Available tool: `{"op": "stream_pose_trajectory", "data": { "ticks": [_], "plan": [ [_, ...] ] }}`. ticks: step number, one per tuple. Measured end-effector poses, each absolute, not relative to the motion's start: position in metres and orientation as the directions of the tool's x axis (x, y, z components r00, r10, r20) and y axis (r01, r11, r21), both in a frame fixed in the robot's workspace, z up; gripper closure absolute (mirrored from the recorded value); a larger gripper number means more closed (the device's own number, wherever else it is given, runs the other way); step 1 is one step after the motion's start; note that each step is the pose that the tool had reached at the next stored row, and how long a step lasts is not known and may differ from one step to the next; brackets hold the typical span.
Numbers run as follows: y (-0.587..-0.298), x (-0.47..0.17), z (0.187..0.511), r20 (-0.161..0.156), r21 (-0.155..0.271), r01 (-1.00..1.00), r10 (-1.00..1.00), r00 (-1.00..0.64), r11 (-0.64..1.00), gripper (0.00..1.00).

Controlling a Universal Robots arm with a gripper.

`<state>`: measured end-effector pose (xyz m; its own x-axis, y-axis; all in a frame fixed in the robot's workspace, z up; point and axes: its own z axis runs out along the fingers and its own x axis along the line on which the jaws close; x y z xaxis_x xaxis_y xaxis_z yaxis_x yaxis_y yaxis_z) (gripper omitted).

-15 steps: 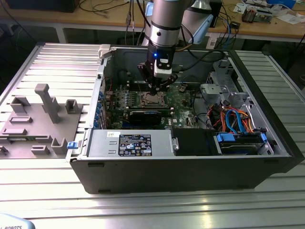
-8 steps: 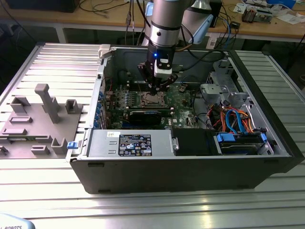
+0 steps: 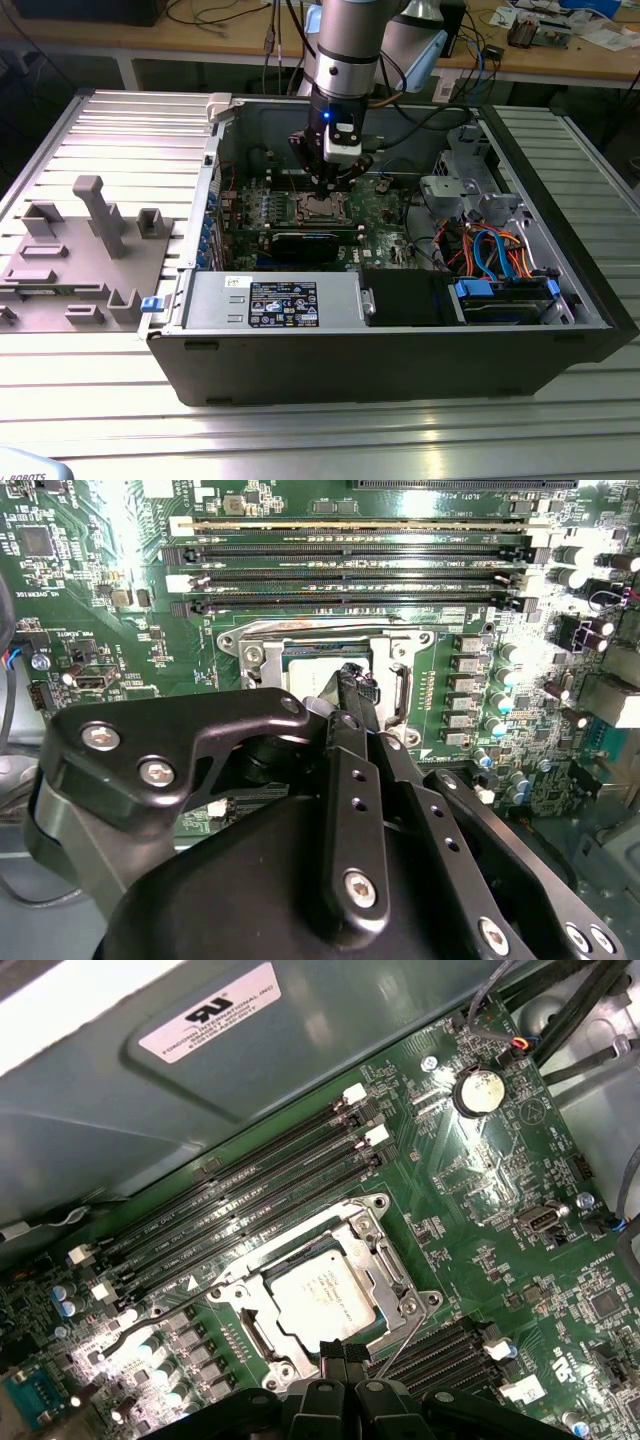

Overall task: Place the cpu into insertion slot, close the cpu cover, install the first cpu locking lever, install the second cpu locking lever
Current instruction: 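Install the first cpu locking lever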

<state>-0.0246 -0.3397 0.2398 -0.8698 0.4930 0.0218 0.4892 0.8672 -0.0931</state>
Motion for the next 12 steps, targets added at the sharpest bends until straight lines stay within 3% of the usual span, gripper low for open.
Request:
{"op": "stream_pose_trajectory", "data": {
  "ticks": [12],
  "plan": [
    [-0.3397,-0.0246,0.2397,0.022,-0.093,0.481,0.485,-0.874,0.872,0.89]
  ]
}}
